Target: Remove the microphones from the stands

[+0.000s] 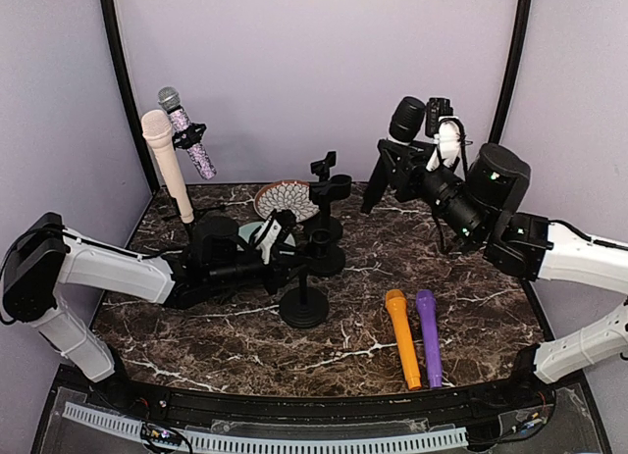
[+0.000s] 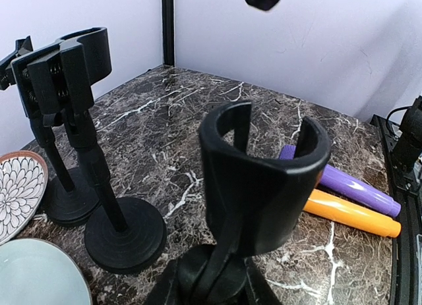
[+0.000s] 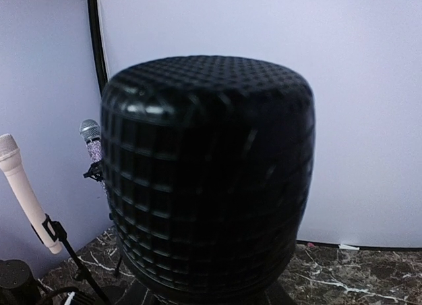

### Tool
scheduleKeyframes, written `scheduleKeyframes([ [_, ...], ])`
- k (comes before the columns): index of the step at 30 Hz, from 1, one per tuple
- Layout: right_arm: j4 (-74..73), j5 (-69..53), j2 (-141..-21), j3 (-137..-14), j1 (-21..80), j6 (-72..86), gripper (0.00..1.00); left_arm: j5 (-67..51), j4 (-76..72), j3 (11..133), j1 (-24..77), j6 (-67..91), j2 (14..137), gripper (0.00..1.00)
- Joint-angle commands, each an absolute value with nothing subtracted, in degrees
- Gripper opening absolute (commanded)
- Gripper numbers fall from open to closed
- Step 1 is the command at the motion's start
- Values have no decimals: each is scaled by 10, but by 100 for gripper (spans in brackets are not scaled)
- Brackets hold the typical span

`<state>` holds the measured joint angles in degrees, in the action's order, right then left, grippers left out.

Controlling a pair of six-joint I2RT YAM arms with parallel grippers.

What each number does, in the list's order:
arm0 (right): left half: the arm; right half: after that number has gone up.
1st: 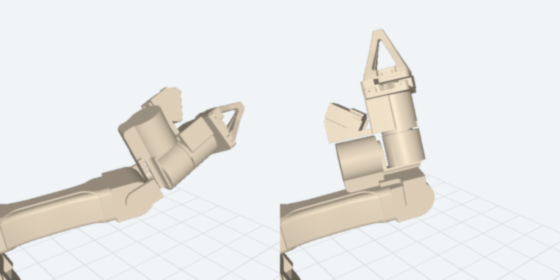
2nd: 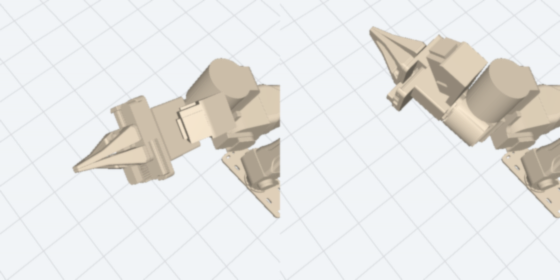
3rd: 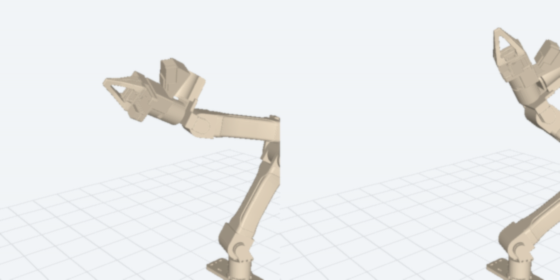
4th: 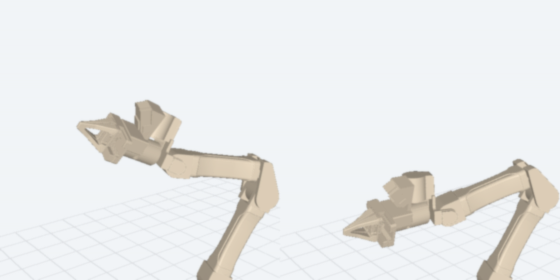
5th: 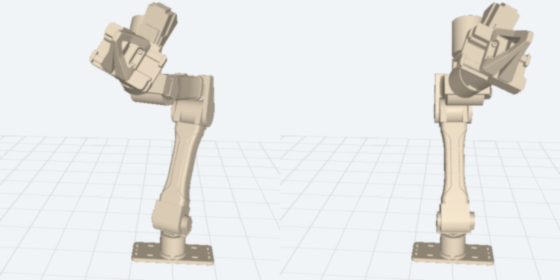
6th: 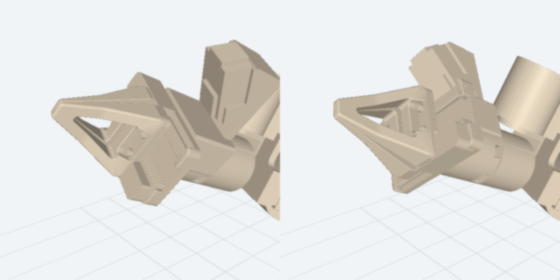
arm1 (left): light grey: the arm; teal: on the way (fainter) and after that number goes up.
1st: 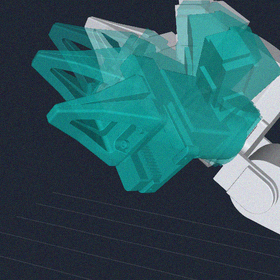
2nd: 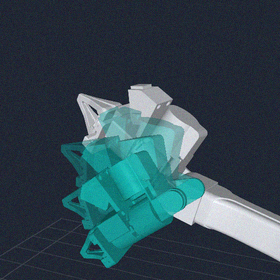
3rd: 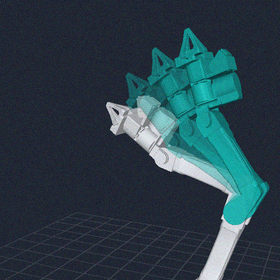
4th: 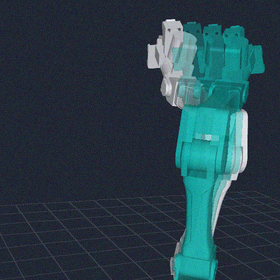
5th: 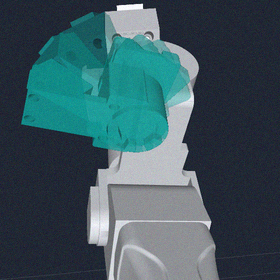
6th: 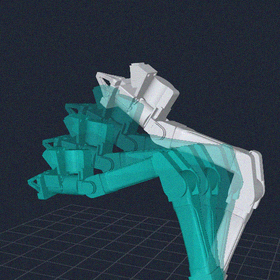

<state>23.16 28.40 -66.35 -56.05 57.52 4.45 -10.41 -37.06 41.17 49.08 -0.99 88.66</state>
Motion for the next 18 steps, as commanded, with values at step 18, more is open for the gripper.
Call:
scheduleKeyframes([
  [18,-465,123,-645,-596,292,327,0,-119,-371,555,484,12,1015,0],
])
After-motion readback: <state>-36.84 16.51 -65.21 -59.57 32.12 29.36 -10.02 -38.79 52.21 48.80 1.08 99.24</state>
